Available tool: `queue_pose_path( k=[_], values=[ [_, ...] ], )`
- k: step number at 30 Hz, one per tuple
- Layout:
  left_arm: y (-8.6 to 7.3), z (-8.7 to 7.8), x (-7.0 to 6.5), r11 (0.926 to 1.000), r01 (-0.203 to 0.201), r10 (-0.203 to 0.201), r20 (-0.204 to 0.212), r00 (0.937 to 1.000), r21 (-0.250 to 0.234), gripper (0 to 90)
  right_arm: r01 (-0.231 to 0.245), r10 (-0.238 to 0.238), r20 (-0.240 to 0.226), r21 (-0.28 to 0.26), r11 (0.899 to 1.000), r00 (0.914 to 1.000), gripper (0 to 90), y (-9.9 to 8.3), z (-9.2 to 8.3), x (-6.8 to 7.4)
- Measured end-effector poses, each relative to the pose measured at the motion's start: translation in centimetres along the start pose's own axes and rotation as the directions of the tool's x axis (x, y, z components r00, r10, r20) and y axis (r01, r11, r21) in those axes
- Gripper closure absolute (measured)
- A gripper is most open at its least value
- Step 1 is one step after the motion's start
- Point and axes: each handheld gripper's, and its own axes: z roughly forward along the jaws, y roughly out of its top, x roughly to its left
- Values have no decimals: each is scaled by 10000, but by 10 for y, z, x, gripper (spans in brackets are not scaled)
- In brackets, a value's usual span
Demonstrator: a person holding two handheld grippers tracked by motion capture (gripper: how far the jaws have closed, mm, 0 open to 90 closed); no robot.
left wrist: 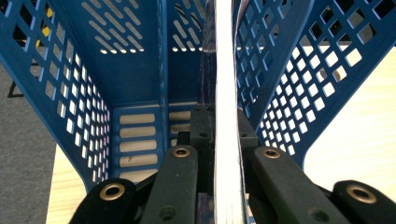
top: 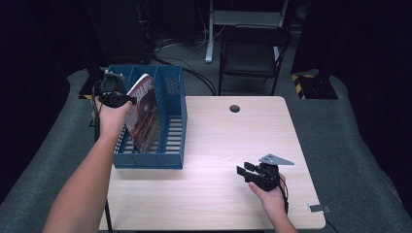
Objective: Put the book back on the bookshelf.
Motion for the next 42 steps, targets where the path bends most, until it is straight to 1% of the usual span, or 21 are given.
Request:
queue_pose_path(
  k=[1,2,4,10,11,16,18,20,24,27,28,32,33,34,35,36,39,41,42],
  values=[
    [0,0,0,10000,64,-64,47,10000,0,833,77,-77,-1,-3,10000,10000,566,0,0,0],
    [0,-1,2,9999,-63,63,38,10000,99,831,64,-64,-18,-2,10000,10000,566,0,0,0],
    [-2,-3,3,9995,-72,68,122,9999,292,828,72,-72,-40,-18,10000,10000,566,0,0,0],
    [-7,-7,7,9996,-186,184,112,9998,211,822,48,-48,25,8,10000,10000,566,0,1,0],
    [-8,-8,7,9998,-146,143,152,9998,161,819,84,-84,4,28,10000,10000,566,0,1,0],
    [-9,-10,7,9995,-281,277,328,9991,130,797,116,-116,-12,36,9999,9999,565,0,1,1],
    [-11,-16,6,9995,-290,285,482,9984,101,795,54,-54,11,36,10000,10000,565,0,1,0],
    [-11,-17,6,9994,-354,351,513,9981,45,793,44,-44,5,-3,10000,10000,565,0,1,0],
    [-13,-24,7,9989,-449,440,562,9974,163,794,54,-54,26,46,10000,10000,564,0,1,0],
    [-15,-28,8,9987,-484,475,590,9971,138,794,59,-60,23,58,10000,10000,564,0,1,1],
    [-15,-29,8,9984,-550,542,572,9969,130,794,62,-62,26,63,10000,10000,563,0,1,1],
    [-17,-33,9,9983,-544,527,756,9957,195,795,48,-48,14,38,10000,10000,563,-1,1,0],
    [-18,-34,9,9985,-538,527,708,9961,137,794,48,-48,18,16,10000,10000,563,-1,1,0],
    [-18,-36,10,9976,-596,565,826,9950,358,794,48,-48,18,16,10000,10000,563,-1,1,0],
    [-19,-36,10,9975,-647,623,786,9950,275,794,44,-44,17,15,10000,10000,563,-1,1,0],
    [-20,-37,9,9972,-667,637,807,9947,352,794,47,-47,22,26,10000,10000,563,-1,1,0],
    [-21,-38,8,9972,-689,666,733,9951,291,794,47,-47,12,26,10000,10000,563,-1,1,0],
    [-22,-39,9,9955,-846,810,789,9936,428,794,43,-43,18,19,10000,10000,562,-1,1,0],
    [-22,-39,9,9955,-846,810,789,9936,428,794,41,-41,18,14,10000,10000,563,-1,1,0]
  ],
)
